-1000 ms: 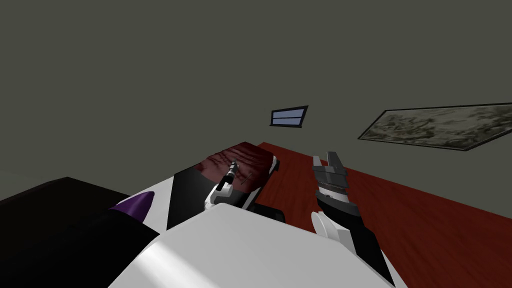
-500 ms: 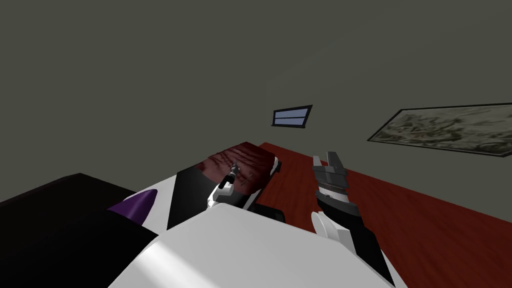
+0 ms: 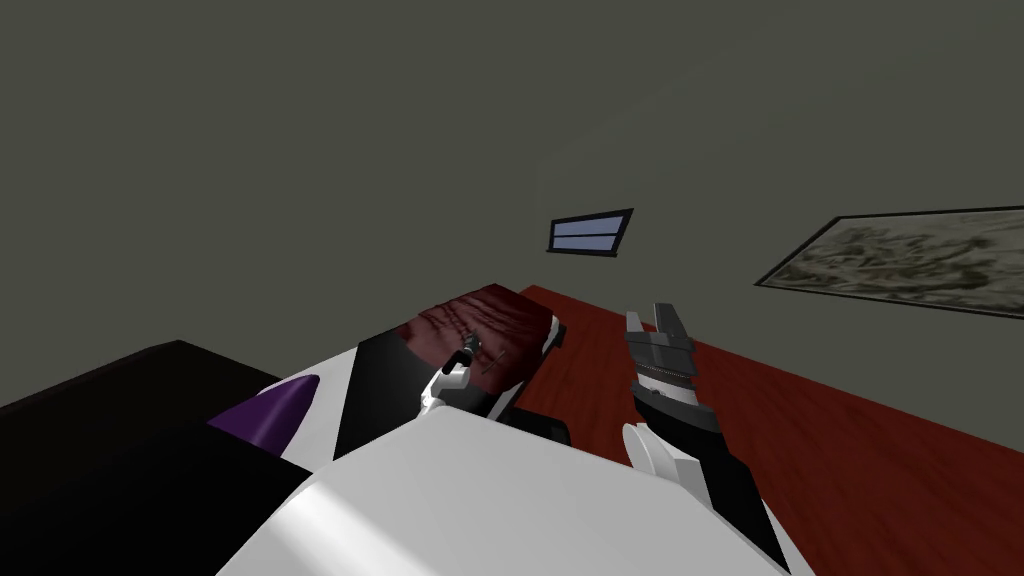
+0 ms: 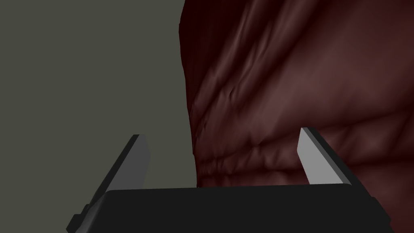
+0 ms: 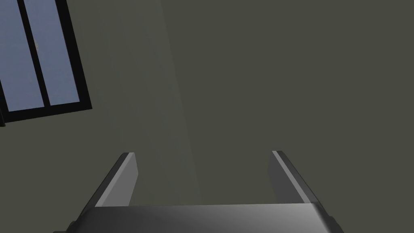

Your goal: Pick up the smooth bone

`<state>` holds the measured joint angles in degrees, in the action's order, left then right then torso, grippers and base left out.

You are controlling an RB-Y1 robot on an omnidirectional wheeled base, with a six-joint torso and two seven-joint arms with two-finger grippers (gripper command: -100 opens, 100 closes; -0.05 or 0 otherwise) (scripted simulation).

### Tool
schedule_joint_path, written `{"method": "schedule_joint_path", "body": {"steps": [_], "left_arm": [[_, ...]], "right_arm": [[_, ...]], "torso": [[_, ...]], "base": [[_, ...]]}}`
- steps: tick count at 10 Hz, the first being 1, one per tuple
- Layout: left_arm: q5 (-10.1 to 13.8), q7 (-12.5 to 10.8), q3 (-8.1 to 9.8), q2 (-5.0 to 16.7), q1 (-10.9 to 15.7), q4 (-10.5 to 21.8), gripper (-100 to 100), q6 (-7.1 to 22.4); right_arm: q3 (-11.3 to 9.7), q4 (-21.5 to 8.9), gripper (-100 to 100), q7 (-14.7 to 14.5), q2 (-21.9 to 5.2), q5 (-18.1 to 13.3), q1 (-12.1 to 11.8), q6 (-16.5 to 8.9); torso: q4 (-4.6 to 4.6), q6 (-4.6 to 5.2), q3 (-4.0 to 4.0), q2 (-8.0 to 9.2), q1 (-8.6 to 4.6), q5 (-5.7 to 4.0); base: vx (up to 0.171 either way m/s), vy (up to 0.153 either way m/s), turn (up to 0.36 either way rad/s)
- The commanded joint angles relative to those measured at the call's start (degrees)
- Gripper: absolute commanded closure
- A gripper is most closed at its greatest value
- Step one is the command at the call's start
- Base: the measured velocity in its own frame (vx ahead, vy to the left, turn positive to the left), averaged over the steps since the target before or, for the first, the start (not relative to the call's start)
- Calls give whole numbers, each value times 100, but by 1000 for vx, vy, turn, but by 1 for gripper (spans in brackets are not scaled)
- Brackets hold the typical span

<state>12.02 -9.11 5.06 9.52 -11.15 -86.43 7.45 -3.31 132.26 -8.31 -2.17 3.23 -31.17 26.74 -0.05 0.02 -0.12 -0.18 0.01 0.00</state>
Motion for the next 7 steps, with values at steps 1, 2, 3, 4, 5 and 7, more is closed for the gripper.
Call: {"method": "schedule_joint_path", "body": {"steps": [1, 2, 3, 4, 5, 7], "left_arm": [[131, -101, 21, 14, 178, 286, -100, 235], [131, -101, 21, 14, 178, 438, -100, 235], [234, -181, 34, 2, 309, 684, -100, 425], [234, -181, 34, 2, 309, 755, -100, 425], [335, -259, 46, -13, 438, 965, -100, 613], [434, -336, 59, -30, 565, 1245, -100, 799]], "right_arm": [[0, 0, 0, 0, 0, 0, 0, 0], [0, 0, 0, 0, 0, 0, 0, 0], [0, 0, 0, 0, 0, 0, 0, 0], [0, 0, 0, 0, 0, 0, -1, 0], [0, 0, 0, 0, 0, 0, 0, 0], [0, 0, 0, 0, 0, 0, 0, 0]], "torso": [[0, 0, 0, 0, 0, 0], [0, -1, -2, -4, 1, 0], [0, 0, 0, -1, 0, 0], [-1, -1, -3, -5, 0, 0], [-1, -1, -1, -2, 1, 0], [1, -1, 2, 4, 2, 0]], "base": [[59, -9, 85], [52, -10, 39], [68, -10, 83], [57, -9, 46], [50, -3, 65], [46, -9, 66]]}}
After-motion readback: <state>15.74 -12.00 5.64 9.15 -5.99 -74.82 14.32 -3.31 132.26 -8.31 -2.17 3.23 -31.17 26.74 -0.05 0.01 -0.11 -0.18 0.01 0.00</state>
